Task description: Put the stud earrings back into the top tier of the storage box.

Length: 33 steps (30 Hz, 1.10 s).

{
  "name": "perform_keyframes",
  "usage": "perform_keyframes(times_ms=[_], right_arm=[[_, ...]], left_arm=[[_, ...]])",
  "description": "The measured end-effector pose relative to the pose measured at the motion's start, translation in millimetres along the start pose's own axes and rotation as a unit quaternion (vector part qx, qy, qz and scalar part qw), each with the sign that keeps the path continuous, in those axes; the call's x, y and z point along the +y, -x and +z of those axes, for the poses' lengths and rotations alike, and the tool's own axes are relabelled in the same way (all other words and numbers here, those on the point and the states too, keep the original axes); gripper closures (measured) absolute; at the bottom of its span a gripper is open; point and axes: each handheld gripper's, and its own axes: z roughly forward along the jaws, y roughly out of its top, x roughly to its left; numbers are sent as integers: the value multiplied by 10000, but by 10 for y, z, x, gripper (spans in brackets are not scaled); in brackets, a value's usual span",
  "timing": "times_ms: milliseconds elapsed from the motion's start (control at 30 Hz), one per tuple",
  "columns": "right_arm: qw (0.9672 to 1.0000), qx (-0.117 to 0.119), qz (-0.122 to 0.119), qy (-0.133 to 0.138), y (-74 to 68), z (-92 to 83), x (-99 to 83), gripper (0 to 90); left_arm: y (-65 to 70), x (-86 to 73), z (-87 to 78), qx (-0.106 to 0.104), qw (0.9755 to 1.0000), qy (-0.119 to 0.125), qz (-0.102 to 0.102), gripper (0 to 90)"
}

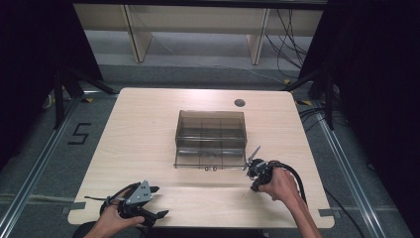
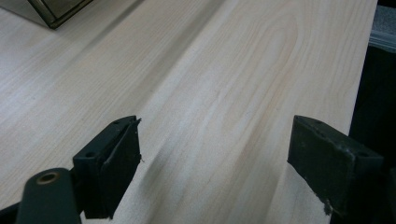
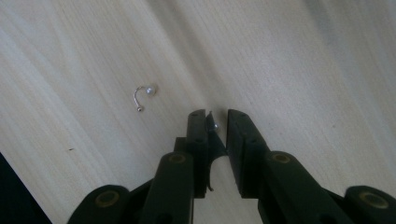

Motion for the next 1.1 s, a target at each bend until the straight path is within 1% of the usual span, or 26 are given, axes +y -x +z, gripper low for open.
perform_keyframes(times_ms=[100,167,200,233,267,300,333,367,400,433,500,533,567,600,633,667,700,733,767,800,900,933,967,1000,1067,1100], right_arm=[[9999,25,-65,-122,1,30,22,817],[9998,45,-117,-181,6,39,36,832],[9997,45,-99,-200,1,42,42,835],[9997,40,-133,-222,4,42,50,838],[9995,18,-188,-254,10,48,54,845],[9995,18,-188,-254,10,48,54,845],[9993,-37,-117,-343,-19,36,69,866],[9993,-20,-179,-342,-18,42,73,866],[9991,-49,-45,-414,-39,29,75,866],[9990,-81,-72,-444,-28,40,79,867],[9988,-55,-234,-424,-16,49,92,867],[9987,-17,-70,-510,-49,36,97,867],[9983,-116,-262,-501,-26,46,106,868],[9983,-102,-260,-514,-28,41,110,874],[9987,-90,-158,-480,-41,17,111,900],[9987,-112,-229,-439,-24,5,108,900],[9988,-98,-124,-459,-29,-18,106,900],[9988,-98,-124,-459,-29,-18,106,900],[9987,86,-286,-404,-15,-19,98,900],[9989,23,-154,-450,-32,-31,97,900],[9990,11,-328,-319,-32,-36,113,900],[9991,-18,-264,-333,-56,-46,120,893],[9991,46,-353,-249,-66,-48,127,884],[9991,46,-353,-249,-66,-48,127,884],[9989,50,-436,-162,-151,-47,149,869],[9988,78,-458,-183,-186,-46,162,866]], left_arm=[[4,2,4,3,10000,53,-73,164],[7,-1,6,8,10000,66,-59,165],[0,1,3,-2,10000,73,13,165],[6,0,2,-10,9999,72,-97,164],[1,-2,6,-2,9999,112,-92,164],[1,-2,6,-2,9999,112,-92,165],[3,0,7,1,9999,111,-97,165],[4,2,5,-17,9999,79,-97,165],[8,-1,5,-6,9999,102,-85,165],[2,1,3,-22,9999,73,-93,165],[3,1,6,-1,9999,101,-86,165],[6,2,6,-8,9999,81,-98,165],[7,1,2,13,9999,80,-71,165],[2,-1,5,-19,9999,96,-94,165],[1,-3,6,-3,9999,117,-96,165],[1,-2,7,1,9999,106,-95,165],[2,0,7,-25,9999,78,-97,165],[2,0,7,-25,9999,78,-97,165],[5,1,4,-1,10000,62,-64,165],[5,2,4,0,9999,69,-81,165],[7,-1,7,3,10000,70,-55,165],[-2,0,-1,3,10000,10,10,165],[8,-1,7,0,9999,81,-70,165],[8,-1,7,0,9999,81,-70,165],[7,0,8,-38,10000,47,-66,165],[9,-1,10,-46,9999,52,-72,165]])
